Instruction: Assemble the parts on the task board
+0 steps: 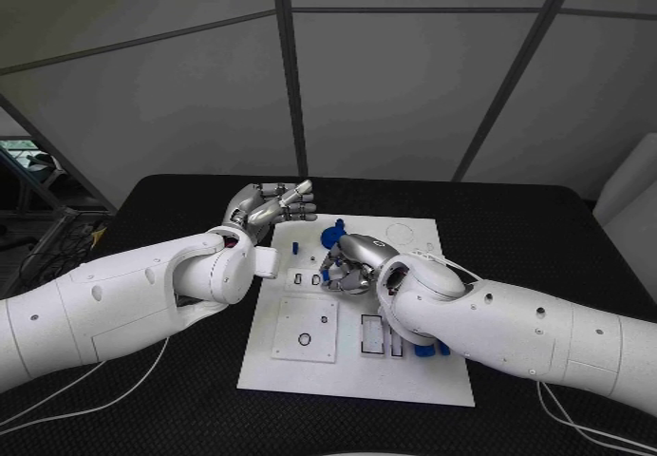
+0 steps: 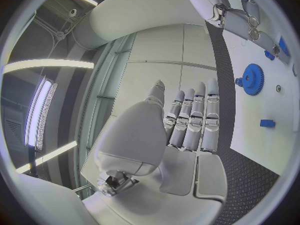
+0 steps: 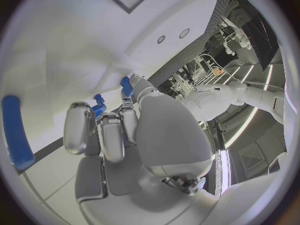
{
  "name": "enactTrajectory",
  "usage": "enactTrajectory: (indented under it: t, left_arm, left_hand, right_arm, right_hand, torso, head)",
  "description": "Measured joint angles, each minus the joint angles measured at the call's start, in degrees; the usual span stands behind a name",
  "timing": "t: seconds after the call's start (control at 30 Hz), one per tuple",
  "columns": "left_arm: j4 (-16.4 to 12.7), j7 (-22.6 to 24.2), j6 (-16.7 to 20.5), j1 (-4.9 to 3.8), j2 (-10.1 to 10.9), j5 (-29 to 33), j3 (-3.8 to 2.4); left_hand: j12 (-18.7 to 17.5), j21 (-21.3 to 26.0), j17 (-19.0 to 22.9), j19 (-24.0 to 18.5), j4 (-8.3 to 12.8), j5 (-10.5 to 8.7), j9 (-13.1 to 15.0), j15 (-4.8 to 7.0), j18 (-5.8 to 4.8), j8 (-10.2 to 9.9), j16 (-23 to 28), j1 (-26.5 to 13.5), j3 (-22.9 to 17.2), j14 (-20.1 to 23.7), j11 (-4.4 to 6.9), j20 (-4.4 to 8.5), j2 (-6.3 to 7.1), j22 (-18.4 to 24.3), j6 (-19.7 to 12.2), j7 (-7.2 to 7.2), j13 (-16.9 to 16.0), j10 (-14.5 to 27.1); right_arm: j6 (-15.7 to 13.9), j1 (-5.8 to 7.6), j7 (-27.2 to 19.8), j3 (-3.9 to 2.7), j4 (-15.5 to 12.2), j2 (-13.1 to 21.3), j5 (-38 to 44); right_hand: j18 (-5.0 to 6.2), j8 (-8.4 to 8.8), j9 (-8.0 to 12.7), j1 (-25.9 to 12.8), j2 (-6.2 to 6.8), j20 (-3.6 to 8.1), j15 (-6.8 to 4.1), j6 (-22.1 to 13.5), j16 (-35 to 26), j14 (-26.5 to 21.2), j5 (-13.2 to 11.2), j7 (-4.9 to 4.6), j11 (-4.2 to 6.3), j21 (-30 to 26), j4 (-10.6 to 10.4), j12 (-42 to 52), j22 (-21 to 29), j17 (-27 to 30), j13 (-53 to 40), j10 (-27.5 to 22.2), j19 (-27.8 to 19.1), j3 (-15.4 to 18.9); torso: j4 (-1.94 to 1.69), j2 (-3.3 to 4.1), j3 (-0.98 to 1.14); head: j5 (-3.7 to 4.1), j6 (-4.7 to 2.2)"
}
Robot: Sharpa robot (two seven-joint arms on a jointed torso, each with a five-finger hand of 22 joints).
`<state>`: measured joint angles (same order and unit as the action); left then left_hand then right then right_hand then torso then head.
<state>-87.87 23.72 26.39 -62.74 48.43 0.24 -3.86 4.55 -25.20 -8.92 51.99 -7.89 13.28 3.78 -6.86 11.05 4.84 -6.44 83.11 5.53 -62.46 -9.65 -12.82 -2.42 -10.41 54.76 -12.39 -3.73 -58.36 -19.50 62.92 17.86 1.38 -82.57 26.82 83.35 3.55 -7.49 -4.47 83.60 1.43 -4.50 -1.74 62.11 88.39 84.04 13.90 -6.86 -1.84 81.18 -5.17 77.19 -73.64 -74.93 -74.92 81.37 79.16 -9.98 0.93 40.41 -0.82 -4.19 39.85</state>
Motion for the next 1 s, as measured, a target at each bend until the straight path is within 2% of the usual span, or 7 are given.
enactTrajectory:
  t: [0.63, 0.73, 1.0]
  left_arm:
    - [0.0, 0.0, 0.0, -0.01, 0.0, 0.0, 0.00]
    - [0.0, 0.0, 0.0, -0.01, 0.1, 0.0, 0.00]
    - [0.0, 0.0, 0.0, -0.01, 0.3, 0.0, 0.00]
  left_hand:
    - [0.0, 0.0, 0.0, 0.0, 0.0, 0.00, 0.0, 0.00, 0.00, 0.0, 0.0, 0.0, 0.0, 0.0, 0.00, 0.00, 0.00, 0.0, 0.0, 0.00, 0.0, 0.0]
    - [0.0, 0.2, 0.0, 0.0, 0.0, 0.00, 0.0, 0.00, 0.00, 0.0, 0.0, 0.0, 0.0, 0.0, 0.00, 0.00, 0.00, 0.0, 0.0, 0.00, 0.0, 0.0]
    - [0.0, 0.2, 0.0, 0.0, 0.0, 0.00, 0.0, 0.00, 0.00, 0.0, 0.0, 0.0, 0.0, 0.0, 0.00, 0.00, 0.00, 0.0, 0.0, 0.00, 0.0, 0.0]
  right_arm:
    - [0.5, -0.06, 0.1, -0.11, 0.4, -0.1, 0.7]
    - [0.7, -0.06, 0.1, -0.11, 0.4, -0.1, 0.7]
    - [1.0, -0.11, 0.1, -0.10, 0.5, -0.2, 0.8]
  right_hand:
    - [0.00, -0.21, 0.0, -1.6, 1.12, 0.00, 0.00, 0.0, 0.0, 0.0, -0.6, -0.03, -0.21, 0.0, -0.3, -0.5, 0.3, 0.0, 0.0, -0.2, 0.0, -0.3]
    - [0.00, 0.22, 0.3, -1.9, 1.25, 0.00, 0.00, -0.5, 0.0, 0.0, -0.8, -0.54, -0.44, 0.0, -0.6, -0.9, 0.5, 0.0, 0.0, -0.4, 0.0, -0.6]
    - [-0.01, 0.86, 0.5, -2.7, 1.55, -0.21, 0.00, -1.8, 0.0, 0.0, -0.8, -0.90, -0.93, 0.0, -0.8, -1.4, 0.7, 0.0, 0.0, -0.9, -0.2, -0.8]
  torso:
    - [0.04, -0.02, 0.04]
    - [0.04, -0.02, 0.04]
    - [0.04, -0.02, 0.04]
  head:
    - [0.02, 0.16]
    - [0.03, 0.20]
    - [-0.03, 0.29]
